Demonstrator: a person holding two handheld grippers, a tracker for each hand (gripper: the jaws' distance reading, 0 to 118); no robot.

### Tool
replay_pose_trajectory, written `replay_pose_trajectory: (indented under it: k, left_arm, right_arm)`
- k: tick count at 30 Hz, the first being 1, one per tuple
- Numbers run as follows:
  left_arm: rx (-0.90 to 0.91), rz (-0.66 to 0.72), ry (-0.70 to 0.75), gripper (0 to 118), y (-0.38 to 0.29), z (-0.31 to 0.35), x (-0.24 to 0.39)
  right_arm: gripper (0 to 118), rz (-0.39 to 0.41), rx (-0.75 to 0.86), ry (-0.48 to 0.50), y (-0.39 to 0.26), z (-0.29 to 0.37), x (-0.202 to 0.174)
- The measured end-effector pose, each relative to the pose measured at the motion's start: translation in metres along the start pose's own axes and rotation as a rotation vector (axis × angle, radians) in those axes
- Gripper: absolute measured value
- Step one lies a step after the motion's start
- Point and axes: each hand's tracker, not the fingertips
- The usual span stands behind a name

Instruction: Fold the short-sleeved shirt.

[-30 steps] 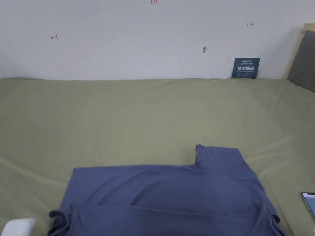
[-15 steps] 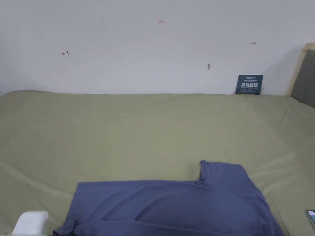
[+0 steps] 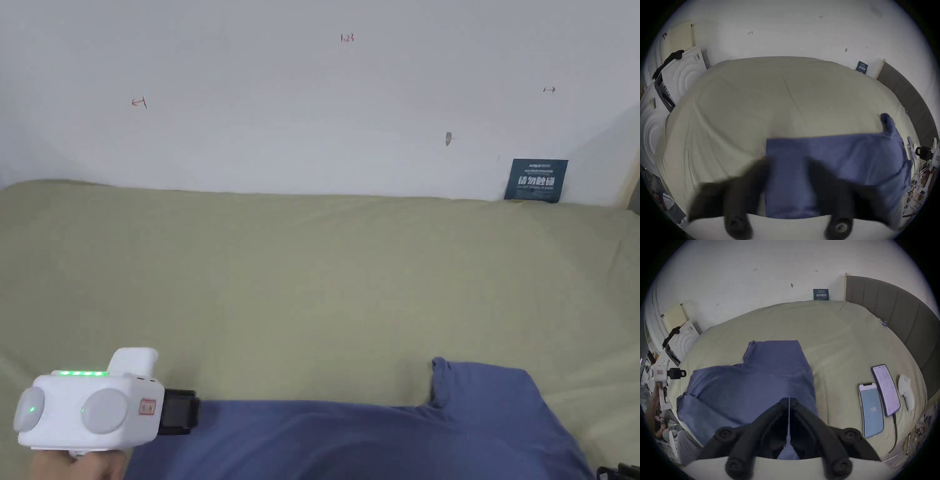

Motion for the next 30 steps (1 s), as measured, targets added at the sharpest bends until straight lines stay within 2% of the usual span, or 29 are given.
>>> replay_pose_trajectory:
  k: [1,6,7,8,9,12,13,14,15,16,17,18,19,20,21,25,28,29,30]
  left_arm:
    - [-0.012,0.004,0.011,118,0.003,-0.011,-0.001]
    - [-0.072,-0.004,0.074,116,0.013,-0.056,-0.002]
    - [-0.11,-0.025,0.089,115,0.012,-0.063,-0.003]
    - [-0.111,-0.025,0.084,108,0.011,-0.067,-0.003]
    - [-0.115,-0.023,0.075,86,0.01,-0.065,-0.003]
    - [-0.074,-0.016,0.04,72,0.011,-0.049,0.0]
    - [-0.057,-0.038,0.005,48,0.012,-0.047,0.0]
    - [-0.058,-0.034,0.021,13,0.011,-0.042,0.001]
    - [-0.06,-0.033,0.002,3,0.013,-0.041,0.0]
    - [-0.068,-0.024,-0.007,3,0.013,-0.042,0.0]
    - [-0.047,-0.031,0.016,3,0.014,-0.042,0.0]
    - [-0.046,-0.025,0.017,3,0.014,-0.046,-0.002]
    - [-0.05,-0.019,0.015,3,0.015,-0.048,-0.003]
    - [-0.056,-0.013,0.017,3,0.015,-0.05,-0.003]
    - [-0.099,0.011,-0.019,3,0.011,-0.051,-0.001]
    - [-0.084,-0.017,0.001,3,0.012,-0.05,0.003]
    - [-0.088,-0.021,0.002,3,0.01,-0.048,0.005]
    - [-0.078,-0.025,0.009,3,0.011,-0.048,0.005]
    - [-0.078,-0.026,0.009,3,0.008,-0.04,0.012]
  right_arm:
    - [5,-0.008,-0.003,-0.006,0.003,-0.005,0.002]
    - [5,-0.009,-0.026,-0.02,0.009,-0.029,0.011]
    - [5,-0.006,-0.035,-0.026,0.009,-0.032,0.011]
    - [5,-0.002,-0.038,-0.027,0.01,-0.034,0.011]
    - [5,0.004,-0.038,-0.031,0.01,-0.036,0.013]
    - [5,0.0,-0.037,-0.043,0.014,-0.041,0.019]
    - [5,-0.003,-0.033,-0.045,0.016,-0.042,0.021]
    - [5,-0.005,-0.029,-0.047,0.019,-0.044,0.023]
    - [7,-0.007,-0.029,-0.048,0.022,-0.047,0.024]
    - [13,-0.013,-0.034,-0.03,0.025,-0.049,0.025]
    - [28,-0.022,-0.035,-0.028,0.029,-0.053,0.028]
    - [64,-0.035,-0.046,-0.012,0.034,-0.06,0.03]
    - [89,-0.044,-0.079,0.005,0.037,-0.068,0.031]
    - [104,-0.049,-0.114,-0.003,0.041,-0.077,0.031]
    - [107,-0.042,-0.116,-0.018,0.045,-0.086,0.031]
    - [107,0.015,-0.188,-0.049,0.052,-0.12,0.03]
    - [104,0.028,-0.233,-0.052,0.052,-0.136,0.029]
    - [94,0.024,-0.218,-0.058,0.051,-0.136,0.029]
    - [73,0.037,-0.198,-0.08,0.051,-0.134,0.029]
